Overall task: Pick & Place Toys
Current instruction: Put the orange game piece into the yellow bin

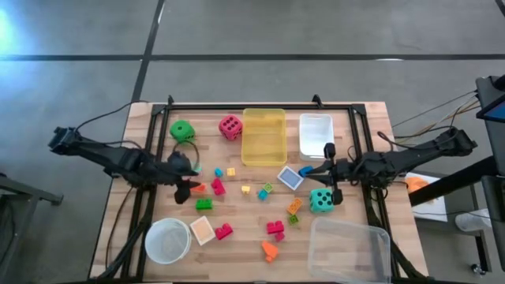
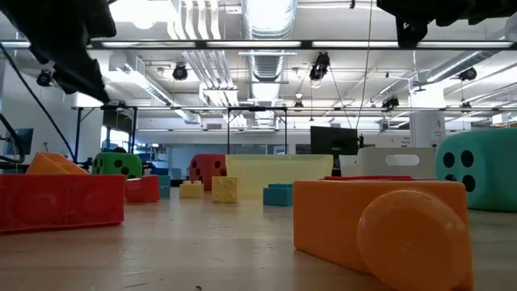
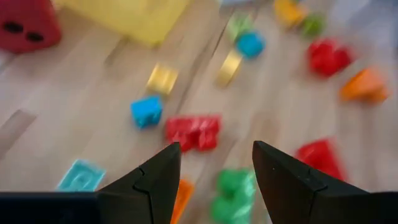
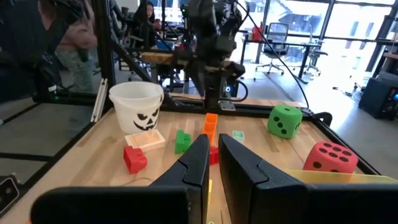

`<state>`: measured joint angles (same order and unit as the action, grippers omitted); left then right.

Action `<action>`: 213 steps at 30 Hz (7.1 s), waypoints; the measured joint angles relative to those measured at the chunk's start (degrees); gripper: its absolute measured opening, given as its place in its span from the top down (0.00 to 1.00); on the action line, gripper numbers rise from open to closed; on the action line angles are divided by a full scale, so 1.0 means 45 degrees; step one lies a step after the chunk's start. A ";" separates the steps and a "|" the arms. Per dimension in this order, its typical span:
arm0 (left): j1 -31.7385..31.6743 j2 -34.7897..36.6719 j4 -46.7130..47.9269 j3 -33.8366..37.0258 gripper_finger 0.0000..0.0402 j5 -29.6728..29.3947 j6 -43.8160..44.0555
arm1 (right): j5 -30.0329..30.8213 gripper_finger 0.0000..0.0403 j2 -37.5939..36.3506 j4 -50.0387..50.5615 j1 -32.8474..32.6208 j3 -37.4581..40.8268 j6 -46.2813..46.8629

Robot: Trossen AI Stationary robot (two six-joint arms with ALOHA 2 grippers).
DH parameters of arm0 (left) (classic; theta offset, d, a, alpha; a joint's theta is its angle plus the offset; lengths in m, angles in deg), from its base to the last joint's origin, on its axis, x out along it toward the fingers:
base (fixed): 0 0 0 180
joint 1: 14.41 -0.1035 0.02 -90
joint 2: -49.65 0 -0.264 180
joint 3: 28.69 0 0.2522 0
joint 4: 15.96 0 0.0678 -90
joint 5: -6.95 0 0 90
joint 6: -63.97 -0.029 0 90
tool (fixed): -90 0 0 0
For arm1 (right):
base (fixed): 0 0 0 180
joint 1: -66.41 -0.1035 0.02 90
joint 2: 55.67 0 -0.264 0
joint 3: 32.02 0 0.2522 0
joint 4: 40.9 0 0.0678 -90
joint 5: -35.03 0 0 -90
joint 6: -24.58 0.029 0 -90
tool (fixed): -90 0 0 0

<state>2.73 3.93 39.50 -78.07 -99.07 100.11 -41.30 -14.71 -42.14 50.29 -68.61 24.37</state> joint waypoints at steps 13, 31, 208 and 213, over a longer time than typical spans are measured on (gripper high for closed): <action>-0.0075 -0.3520 0.4135 -0.2318 0.50 -0.0116 0.1437 | -0.0005 0.92 0.0017 -0.0025 0.0000 0.0015 0.0000; -0.0370 -0.6293 0.7050 -0.2865 0.50 0.1559 0.8639 | -0.0010 0.92 0.0002 -0.0087 0.0004 -0.0053 0.0048; -0.7637 -1.5496 -0.0954 -1.1840 1.00 -0.0208 -1.1656 | 0.2526 0.31 0.2863 -0.0323 0.0219 -0.0733 0.2045; -0.7640 -1.5668 -0.0915 -1.1813 1.00 -0.0171 -1.1759 | 0.2521 0.31 0.2929 -0.0294 0.0219 -0.0729 0.2181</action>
<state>-31.65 -66.58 35.38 -131.22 -99.83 47.19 -29.96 -1.53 -43.47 51.27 -71.89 34.19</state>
